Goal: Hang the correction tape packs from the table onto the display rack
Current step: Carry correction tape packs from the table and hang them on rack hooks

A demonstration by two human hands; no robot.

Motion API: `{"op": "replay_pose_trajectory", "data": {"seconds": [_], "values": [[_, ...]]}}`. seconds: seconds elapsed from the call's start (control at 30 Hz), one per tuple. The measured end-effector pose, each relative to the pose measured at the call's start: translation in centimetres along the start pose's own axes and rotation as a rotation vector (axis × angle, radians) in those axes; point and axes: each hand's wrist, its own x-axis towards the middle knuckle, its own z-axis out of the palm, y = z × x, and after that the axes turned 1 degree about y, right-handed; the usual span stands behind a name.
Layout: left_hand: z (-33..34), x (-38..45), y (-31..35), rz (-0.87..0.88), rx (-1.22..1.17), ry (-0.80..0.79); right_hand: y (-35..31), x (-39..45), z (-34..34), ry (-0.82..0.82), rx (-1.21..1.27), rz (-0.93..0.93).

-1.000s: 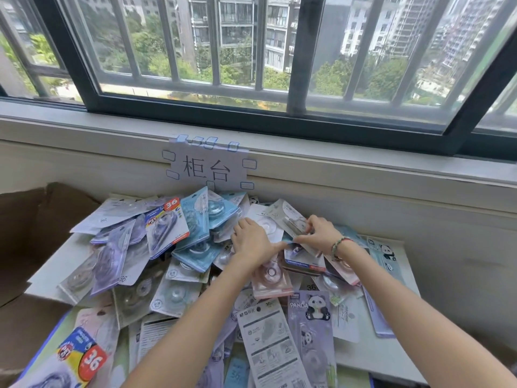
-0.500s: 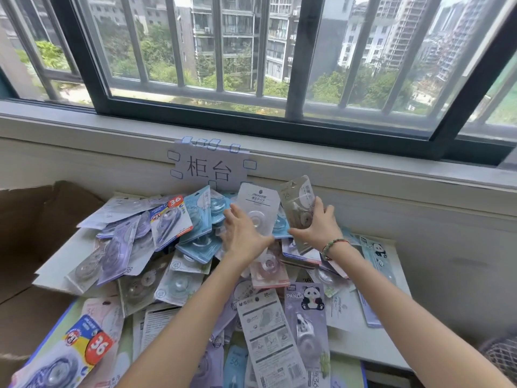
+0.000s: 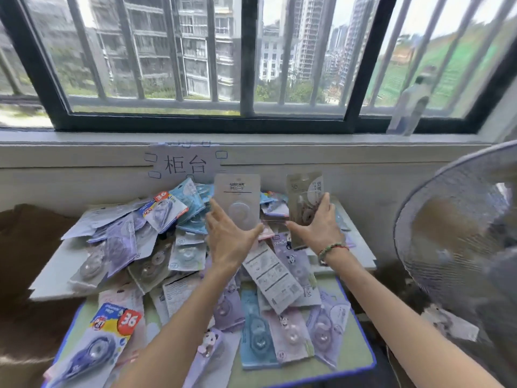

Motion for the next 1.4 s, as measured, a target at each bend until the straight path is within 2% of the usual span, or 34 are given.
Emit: {"op": "replay_pose_trajectory", "data": {"seconds": [0.27, 0.63, 0.83, 1.03, 1.23, 1.4], "values": [[-2.5, -11.0, 0.7, 0.187, -0.03, -0.179, 4.1, -15.0, -6.2, 0.178, -0.087, 0.242], [0.9, -25.6, 10.5, 0.485, -0.124, -0.449, 12.8, -30.2, -18.3, 0.486, -0.195, 0.609], [3.2, -38.9, 17.4, 0.646, -0.141, -0.606, 19.1, -42.2, -26.6, 0.665, -0.235, 0.809], [4.5, -55.7, 23.2, 0.749, -0.2, -0.787, 25.3, -57.0, -34.7, 0.812, -0.28, 1.003], [4.5, -71.8, 26.6, 0.834, -0.277, -0.977, 30.0, -71.1, -41.1, 0.928, -0.342, 1.188], [4.4, -82.1, 28.4, 0.92, -0.31, -1.096, 32.4, -79.8, -44.6, 0.991, -0.377, 1.306]]}}
